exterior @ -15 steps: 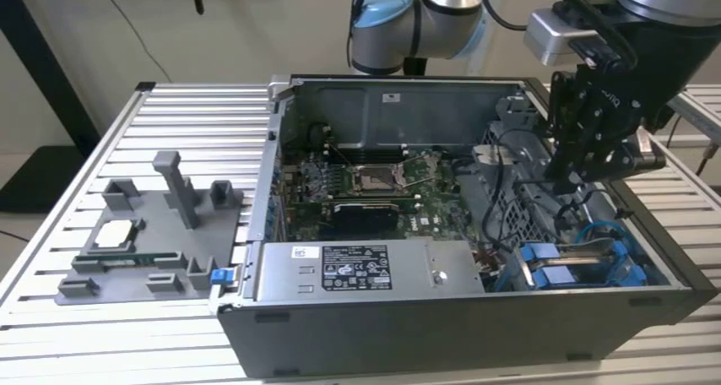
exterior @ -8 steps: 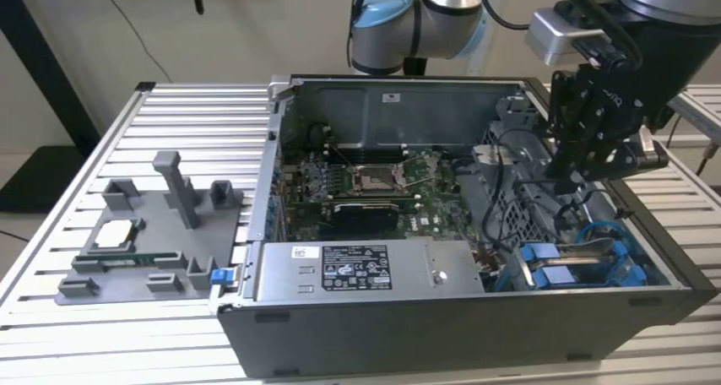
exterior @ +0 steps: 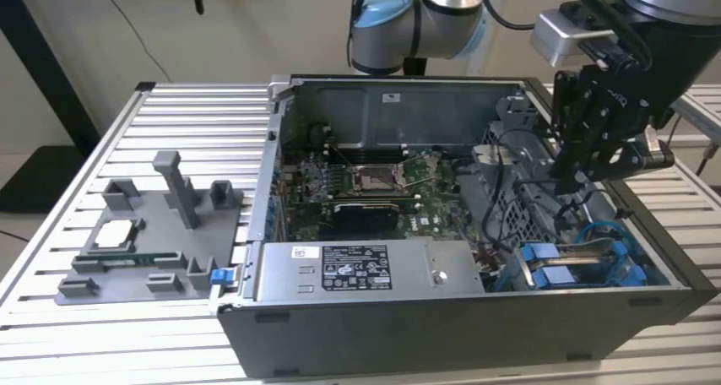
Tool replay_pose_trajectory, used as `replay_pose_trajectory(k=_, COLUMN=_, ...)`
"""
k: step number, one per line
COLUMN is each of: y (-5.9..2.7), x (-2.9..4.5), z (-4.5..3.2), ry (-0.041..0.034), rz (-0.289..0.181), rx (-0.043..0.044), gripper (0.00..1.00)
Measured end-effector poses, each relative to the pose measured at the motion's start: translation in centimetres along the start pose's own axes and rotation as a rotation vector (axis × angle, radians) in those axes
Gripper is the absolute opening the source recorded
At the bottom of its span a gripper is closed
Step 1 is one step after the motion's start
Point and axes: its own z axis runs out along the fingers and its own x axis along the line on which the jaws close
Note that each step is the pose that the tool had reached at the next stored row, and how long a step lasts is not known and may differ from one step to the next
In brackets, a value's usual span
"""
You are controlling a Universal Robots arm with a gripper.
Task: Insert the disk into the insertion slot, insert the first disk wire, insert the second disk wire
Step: 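Insert the first disk wire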
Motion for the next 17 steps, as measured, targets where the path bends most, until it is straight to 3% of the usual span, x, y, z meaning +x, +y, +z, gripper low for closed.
replay_pose_trajectory(k=7, y=-0.20, x=0.08, z=0.01, ry=-0.0004, rz=-0.014, rx=0.0044, gripper=1.00)
replay_pose_trajectory(k=11, y=-0.19, x=0.18, z=0.31, ry=0.0002, rz=-0.014, rx=0.0144, gripper=1.00)
replay_pose_trajectory(k=17, y=-0.17, x=0.18, z=0.33, ry=0.0000, rz=-0.014, rx=0.0152, gripper=1.00)
